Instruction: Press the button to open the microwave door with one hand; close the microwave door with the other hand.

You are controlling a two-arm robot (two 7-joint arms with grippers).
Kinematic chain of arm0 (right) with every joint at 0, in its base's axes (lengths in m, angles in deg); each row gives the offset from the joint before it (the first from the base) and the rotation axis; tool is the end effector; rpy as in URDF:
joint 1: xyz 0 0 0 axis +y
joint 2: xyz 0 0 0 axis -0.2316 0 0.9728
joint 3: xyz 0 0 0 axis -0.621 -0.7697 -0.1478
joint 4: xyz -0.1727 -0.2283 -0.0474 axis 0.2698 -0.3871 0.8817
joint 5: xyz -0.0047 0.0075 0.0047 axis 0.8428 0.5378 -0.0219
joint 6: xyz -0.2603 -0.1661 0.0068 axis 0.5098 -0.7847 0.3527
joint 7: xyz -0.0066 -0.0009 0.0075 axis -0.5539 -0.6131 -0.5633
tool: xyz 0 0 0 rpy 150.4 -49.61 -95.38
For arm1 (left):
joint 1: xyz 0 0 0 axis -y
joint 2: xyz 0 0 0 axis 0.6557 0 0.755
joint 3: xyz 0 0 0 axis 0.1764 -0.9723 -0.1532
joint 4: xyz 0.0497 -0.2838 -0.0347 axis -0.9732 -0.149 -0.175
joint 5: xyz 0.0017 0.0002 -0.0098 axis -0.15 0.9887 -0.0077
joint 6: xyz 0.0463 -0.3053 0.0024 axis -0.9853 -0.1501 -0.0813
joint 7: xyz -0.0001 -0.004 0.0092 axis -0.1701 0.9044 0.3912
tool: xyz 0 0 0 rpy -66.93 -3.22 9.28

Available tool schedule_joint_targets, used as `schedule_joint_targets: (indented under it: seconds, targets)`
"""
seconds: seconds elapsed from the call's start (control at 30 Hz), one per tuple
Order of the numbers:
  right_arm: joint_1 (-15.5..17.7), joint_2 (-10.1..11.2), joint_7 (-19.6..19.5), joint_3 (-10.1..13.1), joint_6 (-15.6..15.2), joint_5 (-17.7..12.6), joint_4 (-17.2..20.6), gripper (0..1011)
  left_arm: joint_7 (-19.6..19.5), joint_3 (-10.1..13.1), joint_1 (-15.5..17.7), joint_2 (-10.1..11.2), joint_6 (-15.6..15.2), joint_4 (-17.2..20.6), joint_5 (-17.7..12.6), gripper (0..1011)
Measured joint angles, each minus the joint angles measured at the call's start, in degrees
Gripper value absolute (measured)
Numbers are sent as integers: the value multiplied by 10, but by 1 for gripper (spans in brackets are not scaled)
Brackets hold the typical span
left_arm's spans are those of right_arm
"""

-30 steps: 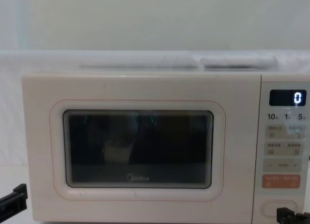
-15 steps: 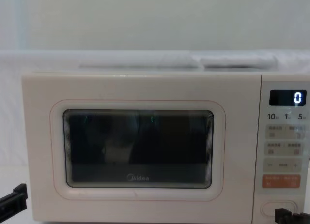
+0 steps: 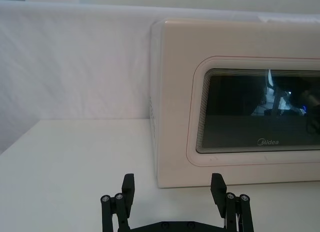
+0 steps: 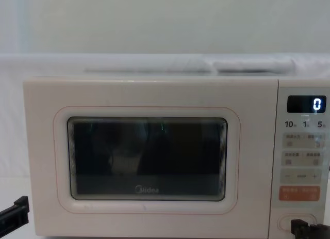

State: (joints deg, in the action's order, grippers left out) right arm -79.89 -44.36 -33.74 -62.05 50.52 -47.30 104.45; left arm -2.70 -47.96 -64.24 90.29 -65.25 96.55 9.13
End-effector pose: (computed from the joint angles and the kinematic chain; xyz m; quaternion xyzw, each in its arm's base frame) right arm 0.3403 0.0179 -0.3209 -0.0348 0.0303 -0.5955 0.8020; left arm 0.2530 0.0375 -0.2852 -0.0174 0.0065 0.6616 0.7496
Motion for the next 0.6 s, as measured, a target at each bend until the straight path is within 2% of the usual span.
schedule_joint_targets:
  seconds: [0.6]
  targets:
    - [-18, -3, 0, 9, 5, -7, -28, 0, 0, 0, 0, 0, 0, 0, 0, 1001]
